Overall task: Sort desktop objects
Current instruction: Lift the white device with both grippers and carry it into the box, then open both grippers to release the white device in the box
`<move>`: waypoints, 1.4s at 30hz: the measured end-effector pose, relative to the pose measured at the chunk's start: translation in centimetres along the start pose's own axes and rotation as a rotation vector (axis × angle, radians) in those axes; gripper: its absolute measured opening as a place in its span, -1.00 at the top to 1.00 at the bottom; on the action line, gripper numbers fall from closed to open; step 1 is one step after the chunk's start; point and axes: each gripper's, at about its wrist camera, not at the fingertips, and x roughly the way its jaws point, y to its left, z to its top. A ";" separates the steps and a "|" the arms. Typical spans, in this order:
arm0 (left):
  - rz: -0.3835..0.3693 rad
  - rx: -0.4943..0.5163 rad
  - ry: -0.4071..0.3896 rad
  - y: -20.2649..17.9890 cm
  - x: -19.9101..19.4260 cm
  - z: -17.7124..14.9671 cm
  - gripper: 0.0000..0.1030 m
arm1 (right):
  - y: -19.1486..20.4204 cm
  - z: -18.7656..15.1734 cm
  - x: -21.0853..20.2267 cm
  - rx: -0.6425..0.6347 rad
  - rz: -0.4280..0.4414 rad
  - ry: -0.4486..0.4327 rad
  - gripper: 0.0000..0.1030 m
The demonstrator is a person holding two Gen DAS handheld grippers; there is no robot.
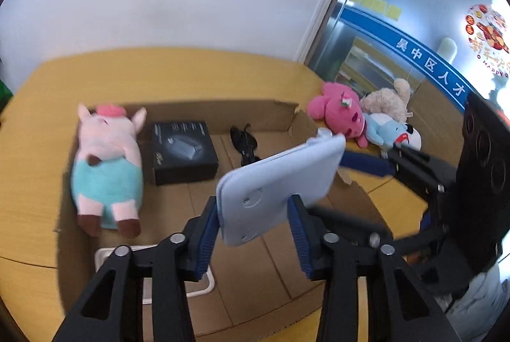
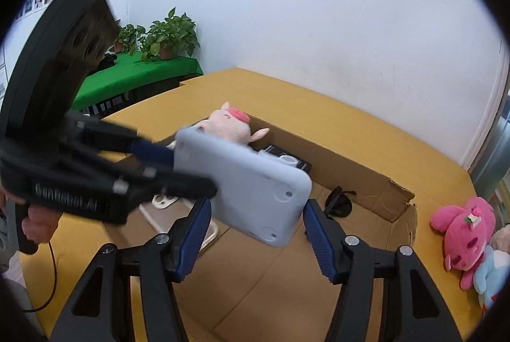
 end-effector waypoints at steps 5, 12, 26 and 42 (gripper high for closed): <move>-0.003 -0.069 0.088 2.9 5.0 0.4 0.33 | -2.6 -0.4 6.1 0.020 0.053 0.136 -0.10; 0.029 -0.143 0.182 6.0 8.5 0.8 0.33 | -3.8 -2.5 11.9 0.135 0.148 0.291 -0.10; 0.099 -0.207 0.364 9.0 13.1 1.1 0.24 | -4.8 -4.8 16.1 0.317 0.242 0.483 -0.06; 0.371 0.114 -0.312 0.7 -4.6 -2.3 -1.00 | 0.5 -6.4 -3.3 0.322 -0.052 -0.028 -0.62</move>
